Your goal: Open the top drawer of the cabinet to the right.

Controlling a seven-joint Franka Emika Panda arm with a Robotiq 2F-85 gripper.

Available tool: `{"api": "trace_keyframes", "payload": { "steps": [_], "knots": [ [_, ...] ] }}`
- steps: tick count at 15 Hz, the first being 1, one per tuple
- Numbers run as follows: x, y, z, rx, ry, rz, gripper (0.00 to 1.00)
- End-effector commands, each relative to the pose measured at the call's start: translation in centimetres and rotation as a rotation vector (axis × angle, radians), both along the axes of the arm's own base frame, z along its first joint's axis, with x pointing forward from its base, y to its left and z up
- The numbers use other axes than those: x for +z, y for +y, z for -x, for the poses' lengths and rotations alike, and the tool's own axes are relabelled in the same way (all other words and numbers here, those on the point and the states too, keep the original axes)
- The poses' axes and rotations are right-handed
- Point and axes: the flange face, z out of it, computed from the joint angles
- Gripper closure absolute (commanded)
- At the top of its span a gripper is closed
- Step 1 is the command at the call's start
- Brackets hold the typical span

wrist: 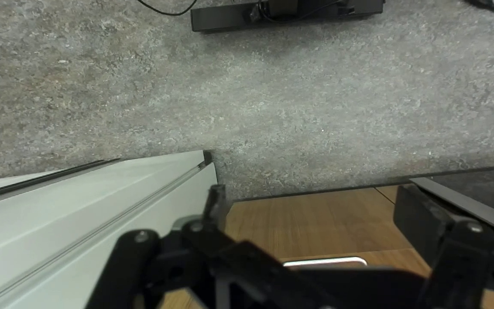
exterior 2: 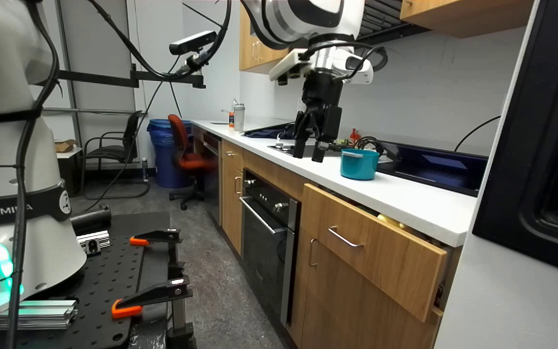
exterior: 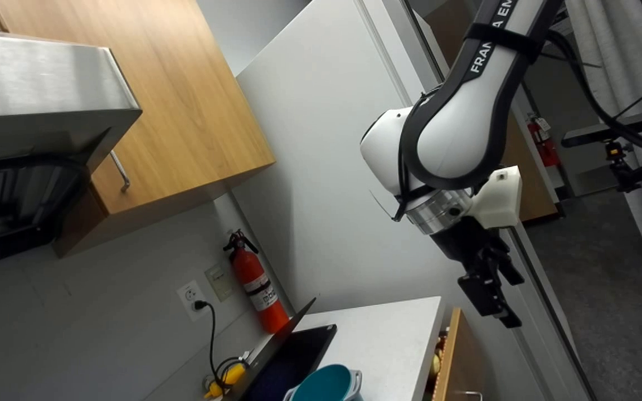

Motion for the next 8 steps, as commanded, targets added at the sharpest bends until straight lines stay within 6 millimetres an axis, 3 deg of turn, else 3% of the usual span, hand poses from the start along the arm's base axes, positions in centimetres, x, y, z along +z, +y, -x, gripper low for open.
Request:
{"api": "trace_keyframes", "payload": {
  "steps": [1,5,8],
  "knots": [
    [-1.4,1.7,-2.0,0.07,0.026,0.021,0.0],
    [-3.4,3.7,-3.4,0.129,0.054,-0.009,0.0],
    [-4.3,4.2,-4.8,0.164,0.057,-0.029,0.0]
  ]
}}
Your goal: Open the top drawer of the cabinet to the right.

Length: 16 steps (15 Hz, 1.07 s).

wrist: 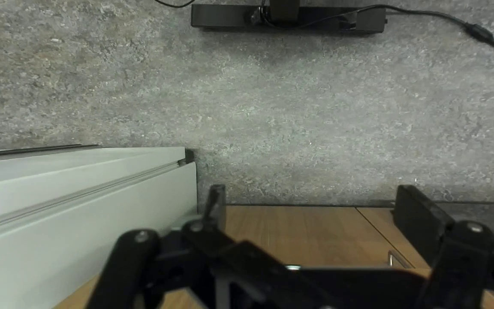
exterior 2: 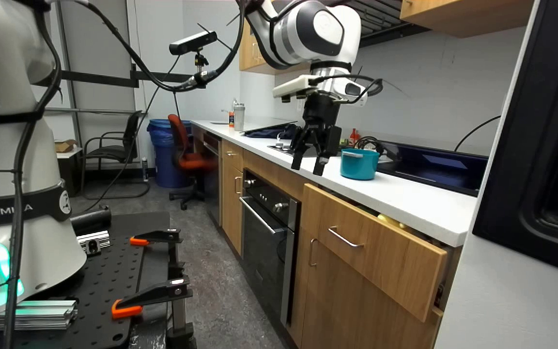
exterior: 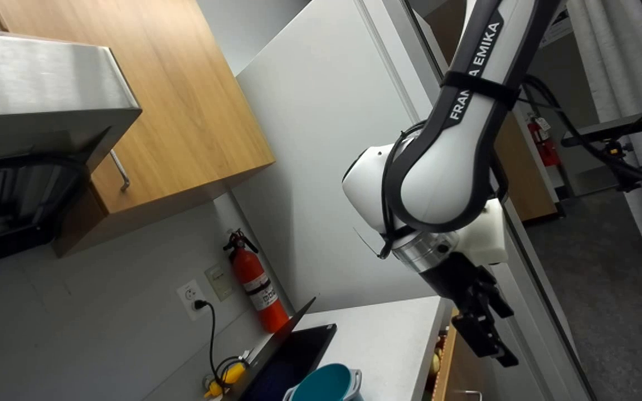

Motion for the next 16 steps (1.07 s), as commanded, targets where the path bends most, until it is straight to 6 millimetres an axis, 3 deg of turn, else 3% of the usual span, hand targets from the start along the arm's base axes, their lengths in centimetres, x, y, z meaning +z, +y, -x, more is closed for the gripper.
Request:
{"api": "trace_keyframes", "payload": {
  "steps": [1,7,8,9,16],
  "knots": [
    [-0.8,0.4,-2.6,0.052,0.0,-0.029,0.0],
    [-0.8,0.3,-5.7,0.099,-0.031,-0.081,0.0],
    [-0.8,0.3,-6.1,0.105,-0.034,-0.087,0.07],
    [-0.9,0.3,-6.5,0.109,-0.038,-0.096,0.26],
    [-2.2,-0.3,-7.5,0.117,-0.117,-0.141,0.8]
  ]
}}
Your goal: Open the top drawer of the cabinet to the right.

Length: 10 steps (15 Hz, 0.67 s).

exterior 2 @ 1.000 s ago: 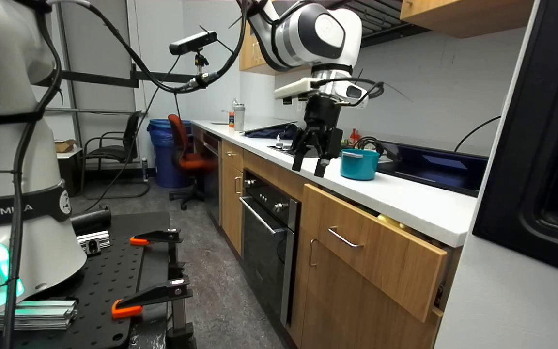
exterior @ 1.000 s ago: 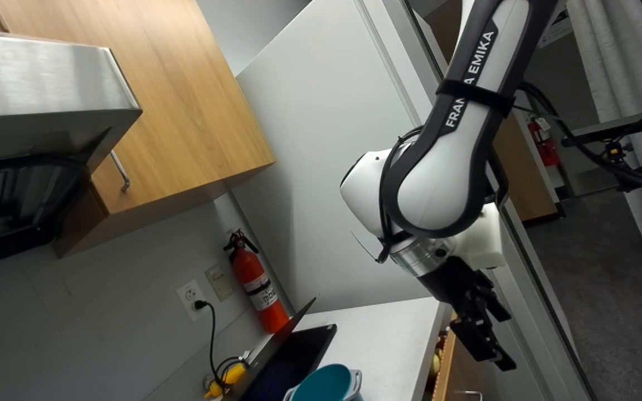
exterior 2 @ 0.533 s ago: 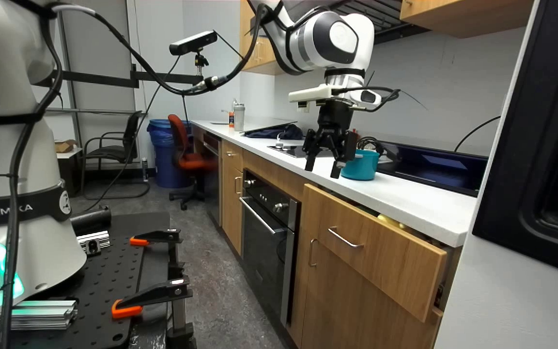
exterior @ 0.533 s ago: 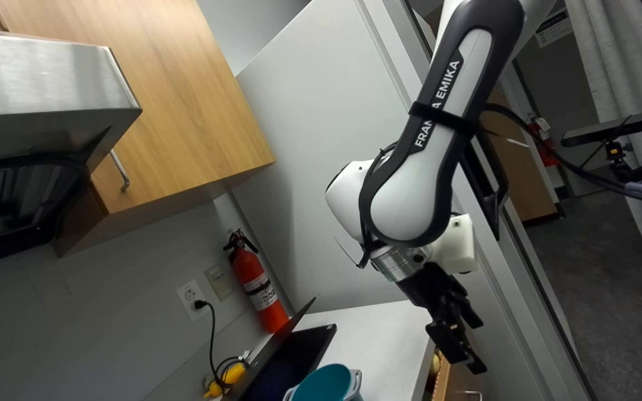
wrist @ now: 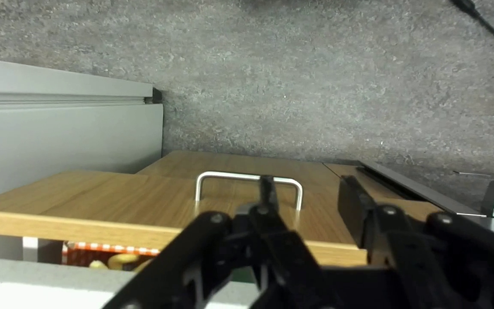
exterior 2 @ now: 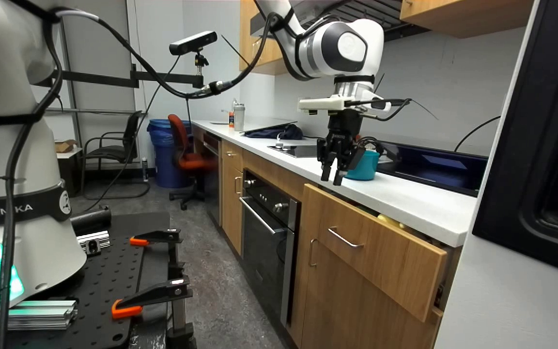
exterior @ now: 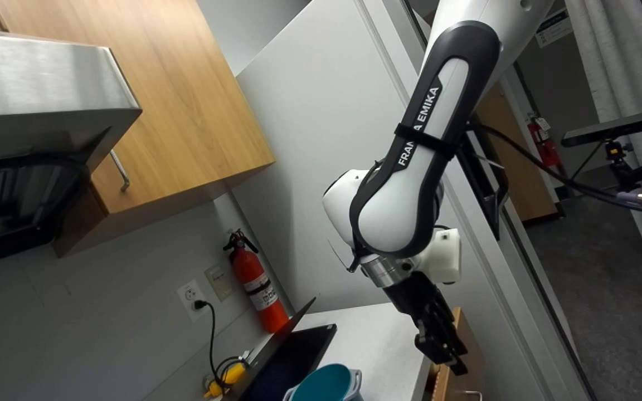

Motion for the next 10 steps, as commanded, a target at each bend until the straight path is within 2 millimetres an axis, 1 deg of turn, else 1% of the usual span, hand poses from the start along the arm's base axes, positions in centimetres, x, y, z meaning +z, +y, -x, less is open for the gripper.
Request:
{"api": "trace_keyframes", "payload": {
  "steps": [1,2,3,10],
  "knots": [
    [-0.6,-0.7,-0.6,0.011,-0.054,-0.042,0.87],
    [-0.8,-0.9,-0.4,0.015,-0.064,-0.049,0.95],
    [-1.0,-1.0,-0.3,0.017,-0.073,-0.052,0.99],
    [-2.1,-1.9,0.2,0.036,-0.195,-0.056,1.0]
  ]
}}
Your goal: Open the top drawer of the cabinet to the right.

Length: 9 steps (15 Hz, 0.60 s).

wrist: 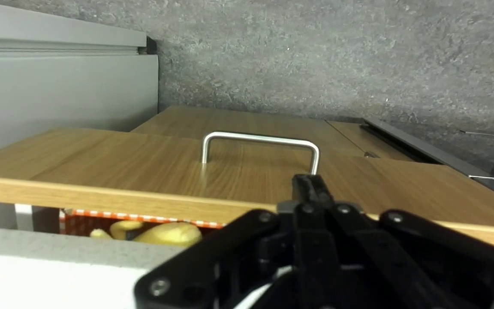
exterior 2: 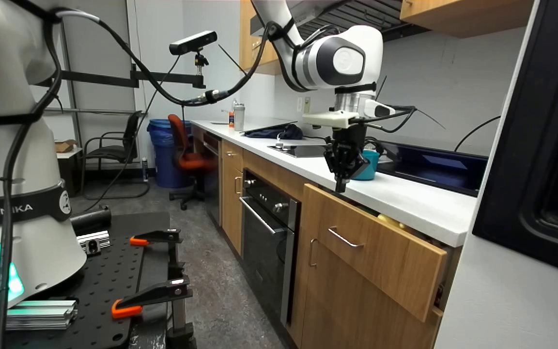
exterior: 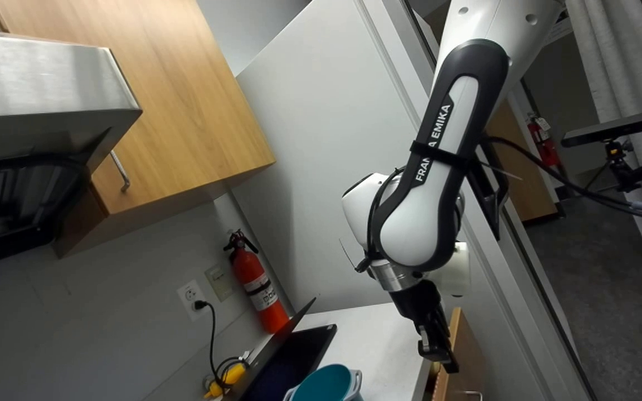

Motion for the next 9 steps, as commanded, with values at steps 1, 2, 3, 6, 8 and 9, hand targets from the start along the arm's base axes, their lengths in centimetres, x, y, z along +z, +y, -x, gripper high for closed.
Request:
{"api": "trace_keyframes", "payload": {
  "steps": [1,2,3,6,8,9],
  "knots": [
    [-0.3,-0.6,0.4,0.019,-0.074,-0.013,1.0],
    [-0.6,-0.7,0.5,0.022,-0.088,-0.014,1.0],
    [-0.7,-0.8,0.5,0.025,-0.101,-0.015,1.0],
    [-1.2,-1.0,0.5,0.036,-0.133,-0.015,1.0],
    [-1.4,-1.1,0.5,0.042,-0.152,-0.014,1.0],
    [-1.5,-1.2,0.4,0.045,-0.162,-0.012,1.0]
  ]
}}
